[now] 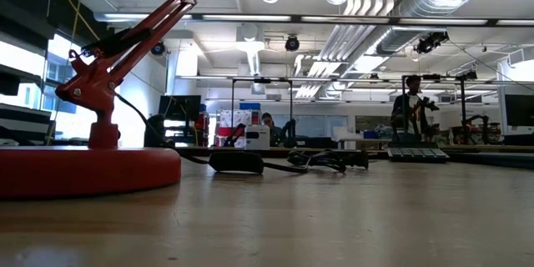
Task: Screw lightbulb
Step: Insert the white lightbulb into the red lamp
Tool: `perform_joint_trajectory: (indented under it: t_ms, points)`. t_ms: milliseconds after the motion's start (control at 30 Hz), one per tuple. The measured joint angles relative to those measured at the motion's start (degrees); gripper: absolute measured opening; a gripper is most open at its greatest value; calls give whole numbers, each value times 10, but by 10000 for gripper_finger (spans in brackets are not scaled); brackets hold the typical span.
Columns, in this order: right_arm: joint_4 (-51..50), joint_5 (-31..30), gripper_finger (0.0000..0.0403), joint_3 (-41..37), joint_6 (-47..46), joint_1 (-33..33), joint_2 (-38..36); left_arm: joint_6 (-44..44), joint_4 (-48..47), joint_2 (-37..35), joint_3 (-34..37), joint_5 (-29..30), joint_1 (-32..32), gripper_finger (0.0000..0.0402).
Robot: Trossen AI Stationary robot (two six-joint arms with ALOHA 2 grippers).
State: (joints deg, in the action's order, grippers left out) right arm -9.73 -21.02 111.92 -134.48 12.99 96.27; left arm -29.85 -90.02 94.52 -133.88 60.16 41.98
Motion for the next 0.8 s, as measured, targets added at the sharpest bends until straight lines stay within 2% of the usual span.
perform_joint_trajectory:
  t_ms: [300,367,600,700,800]
  points:
    - [-15,0,269,0,419,1,0,-1,0,0,0,0,0,0]
    - [-17,0,269,-1,481,1,0,-1,0,0,0,0,0,0]
    - [-12,-8,269,-2,607,0,0,-1,0,0,0,0,0,0]
    - [16,-9,269,-3,603,0,1,0,0,0,0,0,0,0]
    - [45,-2,269,-6,547,2,4,0,0,0,0,0,0,0]
